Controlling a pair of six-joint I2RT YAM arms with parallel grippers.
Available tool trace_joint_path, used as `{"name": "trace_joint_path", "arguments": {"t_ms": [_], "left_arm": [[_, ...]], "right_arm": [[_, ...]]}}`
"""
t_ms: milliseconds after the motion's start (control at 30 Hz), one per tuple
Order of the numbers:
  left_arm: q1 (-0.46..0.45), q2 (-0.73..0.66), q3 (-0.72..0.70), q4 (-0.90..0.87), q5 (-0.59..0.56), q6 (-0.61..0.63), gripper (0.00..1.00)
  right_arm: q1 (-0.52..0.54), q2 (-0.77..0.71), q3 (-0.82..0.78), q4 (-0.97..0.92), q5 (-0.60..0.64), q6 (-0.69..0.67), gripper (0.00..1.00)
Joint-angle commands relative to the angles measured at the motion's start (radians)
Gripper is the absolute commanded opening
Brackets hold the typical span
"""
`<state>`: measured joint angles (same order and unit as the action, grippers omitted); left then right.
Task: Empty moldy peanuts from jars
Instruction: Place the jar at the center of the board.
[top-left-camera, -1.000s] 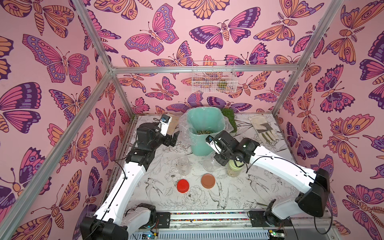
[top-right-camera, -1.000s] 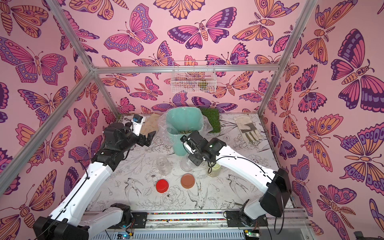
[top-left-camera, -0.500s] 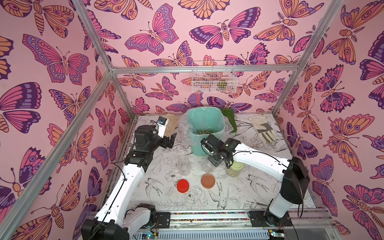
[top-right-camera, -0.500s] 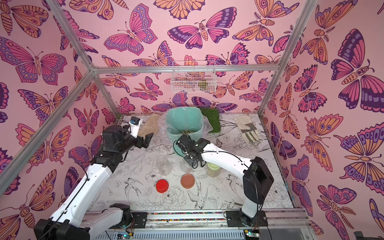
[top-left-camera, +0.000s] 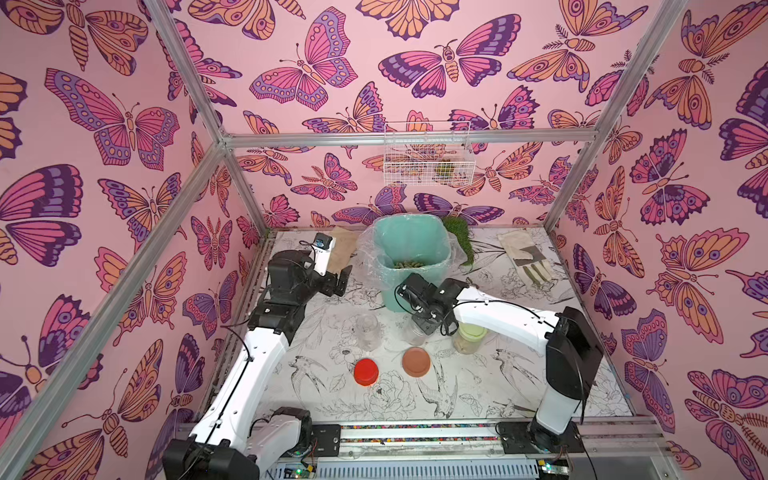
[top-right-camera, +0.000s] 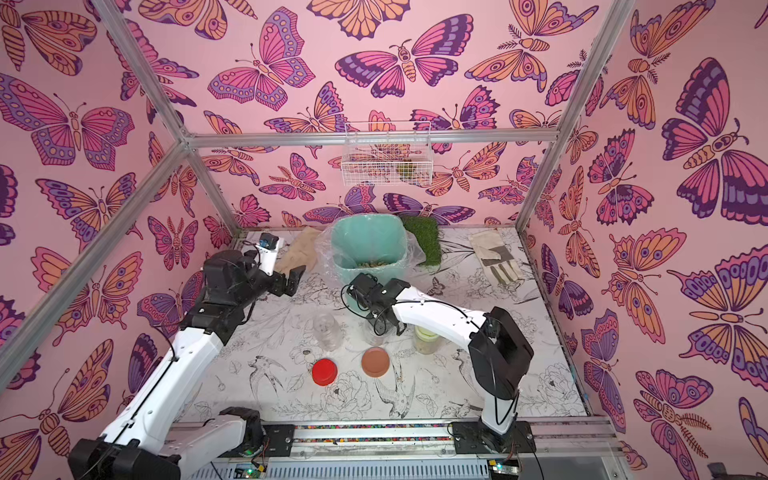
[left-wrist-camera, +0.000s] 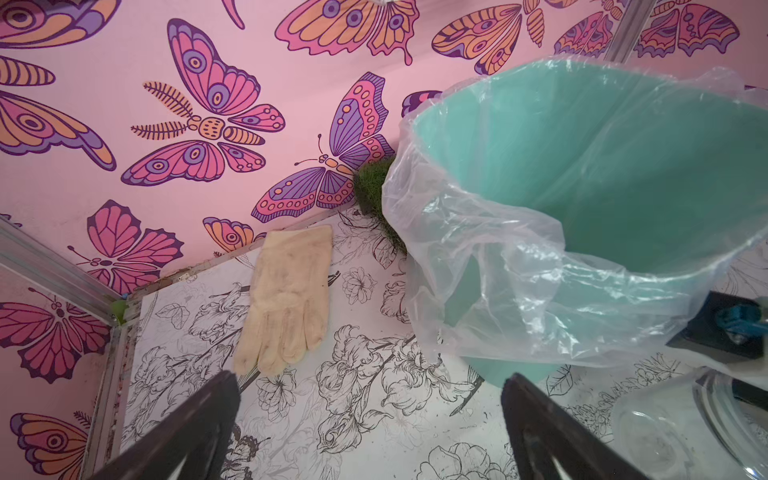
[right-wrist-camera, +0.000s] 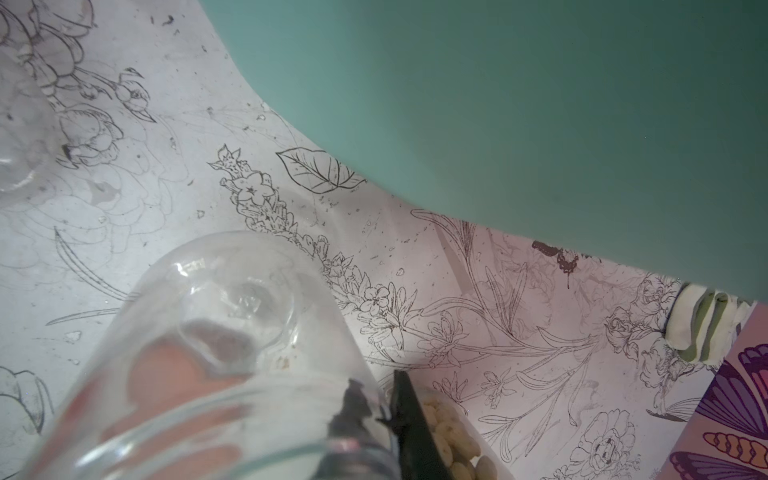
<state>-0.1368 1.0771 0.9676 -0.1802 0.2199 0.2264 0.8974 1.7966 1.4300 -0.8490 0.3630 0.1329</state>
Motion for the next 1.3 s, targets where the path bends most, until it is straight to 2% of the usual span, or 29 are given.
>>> {"name": "trace_joint_path", "arguments": {"t_ms": [0,633,900,1033,1267], "left_arm": [[0.007,-0.013,-0.017,0.008,0.016,0.005,1.00],[0.007,-0.008,-0.022,0.006,0.019,0.013,1.00],[0.008,-0.005,-0.021,0.006,0.021,0.013,1.00],[0.008,-0.009,-0.021,0.004,0.022,0.014,1.00],[0.007,-0.016,-0.018,0.000,0.014,0.018,1.00]], "right_arm": [[0.005,0.009,0.044,0.020,0.018,0.030,0.12],[0.006,0.061,0.078,-0.015,0.033,0.066,0.20],[0.007,0.048,0.076,-0.013,0.000,0.077,0.24],[0.006,0.025,0.076,-0.021,-0.011,0.102,0.30],[0.006,-0.054,0.018,-0.004,0.001,0.154,0.47]]}}
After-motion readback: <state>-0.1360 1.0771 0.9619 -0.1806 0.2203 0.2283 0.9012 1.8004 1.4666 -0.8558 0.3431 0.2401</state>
